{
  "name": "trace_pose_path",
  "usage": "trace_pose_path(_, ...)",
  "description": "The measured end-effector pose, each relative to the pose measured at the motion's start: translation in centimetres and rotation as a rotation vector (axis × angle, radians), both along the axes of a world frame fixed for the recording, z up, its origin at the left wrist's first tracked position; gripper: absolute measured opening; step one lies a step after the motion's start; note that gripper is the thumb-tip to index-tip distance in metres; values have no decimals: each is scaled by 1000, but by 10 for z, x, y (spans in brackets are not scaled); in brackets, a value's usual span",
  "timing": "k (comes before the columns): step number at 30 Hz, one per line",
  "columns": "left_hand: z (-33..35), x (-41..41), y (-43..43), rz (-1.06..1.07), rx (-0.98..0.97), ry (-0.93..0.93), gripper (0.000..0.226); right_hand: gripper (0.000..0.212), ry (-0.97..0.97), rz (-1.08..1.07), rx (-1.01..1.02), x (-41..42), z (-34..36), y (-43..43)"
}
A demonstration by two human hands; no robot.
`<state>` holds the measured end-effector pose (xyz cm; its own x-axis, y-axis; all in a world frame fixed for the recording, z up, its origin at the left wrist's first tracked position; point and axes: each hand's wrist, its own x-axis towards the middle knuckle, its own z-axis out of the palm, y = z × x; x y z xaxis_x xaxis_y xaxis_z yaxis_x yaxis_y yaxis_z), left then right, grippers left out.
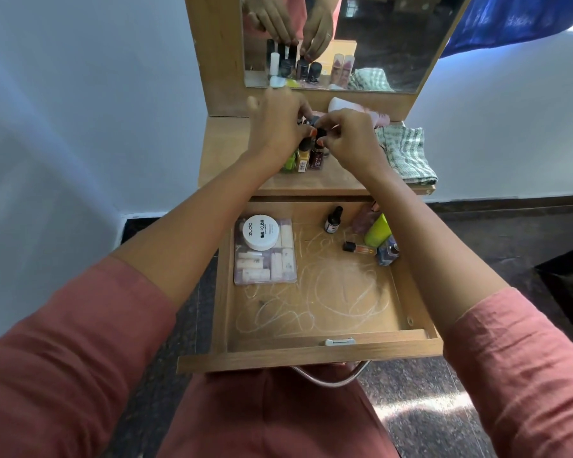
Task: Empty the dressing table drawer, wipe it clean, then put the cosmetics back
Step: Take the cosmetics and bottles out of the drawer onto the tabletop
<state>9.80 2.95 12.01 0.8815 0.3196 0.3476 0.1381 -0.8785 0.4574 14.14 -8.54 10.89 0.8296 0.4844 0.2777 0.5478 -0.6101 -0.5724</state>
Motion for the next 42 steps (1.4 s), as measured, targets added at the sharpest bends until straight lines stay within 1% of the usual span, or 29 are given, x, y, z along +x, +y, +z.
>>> trace_pose_path(6,1,-8,-9,-28,-30,-122,14,22,2,-12,20,2,0,-9)
trace_pose_path(10,-4,-17,-21,-115,-73,-178,12,21,-27,-21,37,-4,2,-20)
trace_pose_path(16,-27,-36,-44,-240,-182,-243,8,16,35,-36,90,-19,-10,-48)
trace_pose_path(23,-63,-53,-71,-300,-253,-124,9,16,81,-110,108,-36,-29,-87)
trace_pose_path(28,-88,-54,-89,-328,-311,57,12,16,114,-188,113,-45,-46,-115)
trace_pose_path(31,-103,-51,-100,-331,-328,149,14,20,125,-256,116,-50,-59,-131)
trace_pose_path(37,-113,-40,-124,-332,-382,150,17,14,135,-374,136,-56,-86,-154)
trace_pose_path(42,-122,-36,-141,-389,-398,156,23,26,180,-364,80,-61,-93,-158)
